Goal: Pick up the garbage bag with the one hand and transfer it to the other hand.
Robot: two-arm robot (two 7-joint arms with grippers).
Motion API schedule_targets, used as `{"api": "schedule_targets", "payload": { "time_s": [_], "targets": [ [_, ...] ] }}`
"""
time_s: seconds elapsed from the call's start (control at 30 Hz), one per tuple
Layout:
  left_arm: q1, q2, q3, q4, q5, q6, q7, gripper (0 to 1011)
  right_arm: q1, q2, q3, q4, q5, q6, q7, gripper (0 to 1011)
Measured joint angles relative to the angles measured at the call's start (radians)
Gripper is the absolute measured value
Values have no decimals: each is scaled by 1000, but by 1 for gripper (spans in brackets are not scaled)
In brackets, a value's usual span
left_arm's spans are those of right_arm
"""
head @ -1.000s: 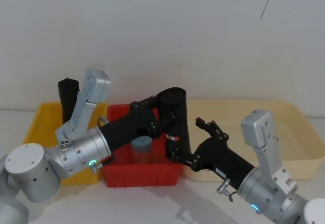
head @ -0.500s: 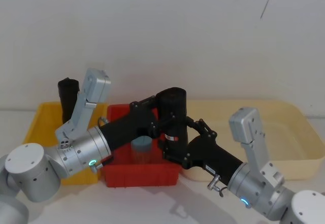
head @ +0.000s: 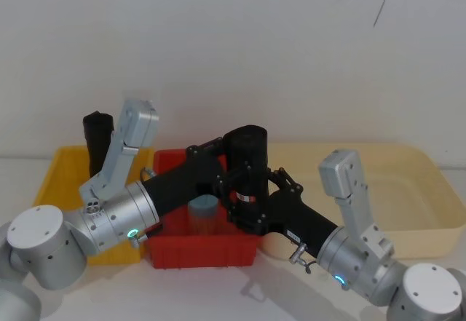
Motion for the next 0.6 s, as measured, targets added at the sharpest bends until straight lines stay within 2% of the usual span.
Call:
{"api": "schedule_targets", "payload": {
  "time_s": [0.37,0.43,0.6],
  "targets": [
    [0,0,0,0,0,0,0,518,37,-19,-11,58,-2,9,2,978],
    [0,0,0,0,0,0,0,518,42,-21,-13,64,-1,14,5,950],
    [0,0,0,0,0,0,0,518,49,-22,-14,69,9,24,15,797]
  ]
}}
